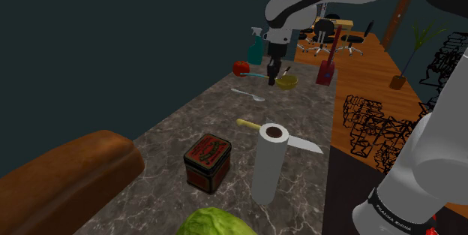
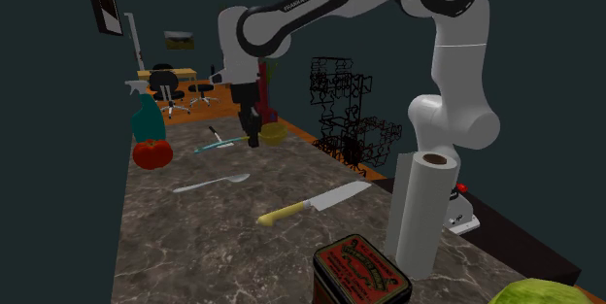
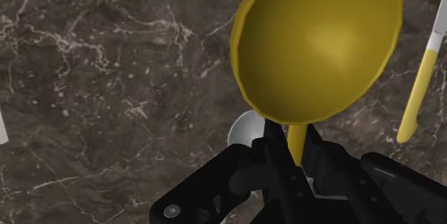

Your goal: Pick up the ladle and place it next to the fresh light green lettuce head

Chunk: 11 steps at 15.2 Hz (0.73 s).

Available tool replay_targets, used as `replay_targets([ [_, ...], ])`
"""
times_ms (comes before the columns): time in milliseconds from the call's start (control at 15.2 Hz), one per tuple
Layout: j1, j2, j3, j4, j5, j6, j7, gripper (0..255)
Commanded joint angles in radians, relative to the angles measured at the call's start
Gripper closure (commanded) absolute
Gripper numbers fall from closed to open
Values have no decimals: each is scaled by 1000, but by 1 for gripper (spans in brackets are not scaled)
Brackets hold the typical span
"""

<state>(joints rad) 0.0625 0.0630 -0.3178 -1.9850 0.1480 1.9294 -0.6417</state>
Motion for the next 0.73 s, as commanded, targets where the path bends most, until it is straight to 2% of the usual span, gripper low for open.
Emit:
replay_targets([
  [0, 0, -7, -1, 20, -4, -27, 4, 255],
  [660, 0, -36, -1, 121, -18, -154, 26, 255],
])
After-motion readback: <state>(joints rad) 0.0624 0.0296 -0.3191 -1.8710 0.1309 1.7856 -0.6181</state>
